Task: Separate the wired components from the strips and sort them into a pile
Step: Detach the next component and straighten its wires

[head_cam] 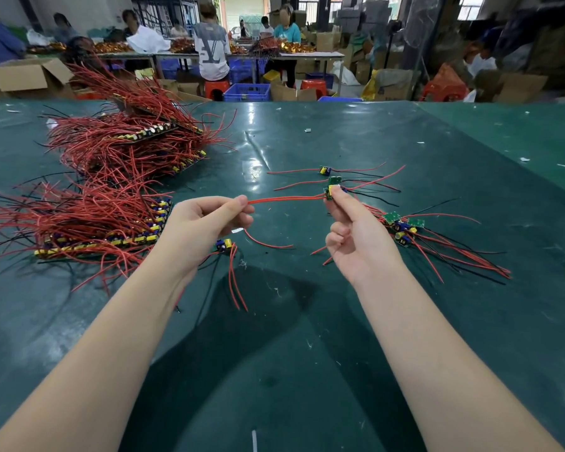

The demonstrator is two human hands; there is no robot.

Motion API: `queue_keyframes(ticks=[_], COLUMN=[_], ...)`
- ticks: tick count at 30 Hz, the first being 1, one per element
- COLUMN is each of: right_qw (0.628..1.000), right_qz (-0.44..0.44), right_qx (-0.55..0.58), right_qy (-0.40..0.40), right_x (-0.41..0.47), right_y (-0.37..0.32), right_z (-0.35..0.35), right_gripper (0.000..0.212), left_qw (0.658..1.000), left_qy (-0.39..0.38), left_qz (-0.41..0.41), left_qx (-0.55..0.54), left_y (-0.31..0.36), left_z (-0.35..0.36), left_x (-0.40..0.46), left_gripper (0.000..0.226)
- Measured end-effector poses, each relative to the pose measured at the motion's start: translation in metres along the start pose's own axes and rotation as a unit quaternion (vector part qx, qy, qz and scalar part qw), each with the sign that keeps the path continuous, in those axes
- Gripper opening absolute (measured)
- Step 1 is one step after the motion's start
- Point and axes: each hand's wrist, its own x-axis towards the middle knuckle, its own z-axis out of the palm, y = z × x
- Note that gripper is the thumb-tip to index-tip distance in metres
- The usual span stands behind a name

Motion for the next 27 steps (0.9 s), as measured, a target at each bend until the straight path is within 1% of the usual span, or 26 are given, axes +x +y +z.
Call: queue_keyframes(ticks=[3,6,8,13,15,19,20,22,23,25,26,27], right_qw=[1.0,0.996,0.993,0.991,0.99,0.986,0.985,0.983,0.982,0.981,0.981,0.981], right_qz=[0.019,0.056,0.073,0.089,0.091,0.092,0.093,0.094,0.094,0.091,0.09,0.09], right_qx=[0.016,0.044,0.048,0.031,0.036,0.084,0.095,0.112,0.119,0.128,0.128,0.125], right_qy=[-0.019,-0.057,-0.079,-0.1,-0.098,-0.107,-0.11,-0.113,-0.114,-0.116,-0.117,-0.118], right_x=[-0.003,-0.007,-0.009,-0.012,-0.013,-0.015,-0.015,-0.016,-0.016,-0.016,-0.016,-0.016], right_y=[0.002,0.004,0.004,0.006,0.007,0.01,0.011,0.013,0.013,0.015,0.015,0.017], right_z=[0.002,0.004,0.005,0.009,0.01,0.012,0.013,0.013,0.013,0.014,0.014,0.015], right_gripper=[0.011,0.007,0.008,0.008,0.008,0.005,0.006,0.009,0.007,0.004,0.004,0.005], left_qw=[0.999,0.994,0.991,0.979,0.967,0.95,0.941,0.909,0.893,0.862,0.853,0.854], left_qy=[0.016,0.04,0.061,0.104,0.105,0.06,0.051,0.036,0.029,0.016,0.008,-0.004], left_qz=[-0.005,-0.015,-0.019,-0.026,-0.038,-0.071,-0.088,-0.116,-0.124,-0.138,-0.147,-0.152], left_qx=[-0.048,-0.098,-0.118,-0.175,-0.228,-0.296,-0.324,-0.398,-0.432,-0.487,-0.501,-0.498], left_y=[0.002,0.005,0.006,0.005,0.005,0.006,0.006,0.007,0.007,0.006,0.005,0.003], left_z=[0.001,0.0,0.0,-0.002,-0.002,0.008,0.012,0.015,0.015,0.014,0.015,0.016], left_x=[-0.001,-0.001,0.0,0.002,0.004,0.004,0.003,0.001,0.0,-0.002,-0.002,-0.003], left_gripper=[0.025,0.033,0.034,0.022,0.02,0.018,0.016,0.016,0.022,0.04,0.047,0.048])
